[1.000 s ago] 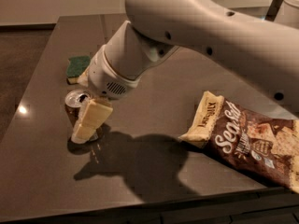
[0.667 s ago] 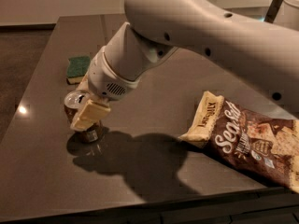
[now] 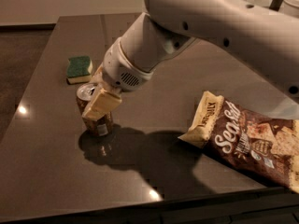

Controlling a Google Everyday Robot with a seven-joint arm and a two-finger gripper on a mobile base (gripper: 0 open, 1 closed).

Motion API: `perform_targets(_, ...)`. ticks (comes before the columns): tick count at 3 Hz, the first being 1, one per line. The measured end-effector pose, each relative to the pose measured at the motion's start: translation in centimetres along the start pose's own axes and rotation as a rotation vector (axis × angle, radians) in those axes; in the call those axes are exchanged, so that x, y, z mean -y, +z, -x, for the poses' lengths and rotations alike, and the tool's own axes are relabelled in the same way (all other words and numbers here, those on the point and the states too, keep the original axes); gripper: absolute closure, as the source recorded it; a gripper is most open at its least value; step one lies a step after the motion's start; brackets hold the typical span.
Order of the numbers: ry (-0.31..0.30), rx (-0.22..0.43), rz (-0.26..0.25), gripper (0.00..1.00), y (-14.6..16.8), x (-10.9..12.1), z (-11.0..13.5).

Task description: Move orange can near brown chip bag

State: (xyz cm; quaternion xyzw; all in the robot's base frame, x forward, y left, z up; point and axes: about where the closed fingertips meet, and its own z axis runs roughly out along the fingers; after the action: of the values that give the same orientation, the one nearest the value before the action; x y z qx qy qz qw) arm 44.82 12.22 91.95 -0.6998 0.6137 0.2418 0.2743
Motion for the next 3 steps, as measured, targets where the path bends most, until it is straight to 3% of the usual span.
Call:
perform_targets(1,0.067,-0.006,-0.041,1.00,-2.9,1.6,-2.2)
perform_targets(3,0.209,-0.032,-0.114,1.00,-7.7,3.5,-8.9)
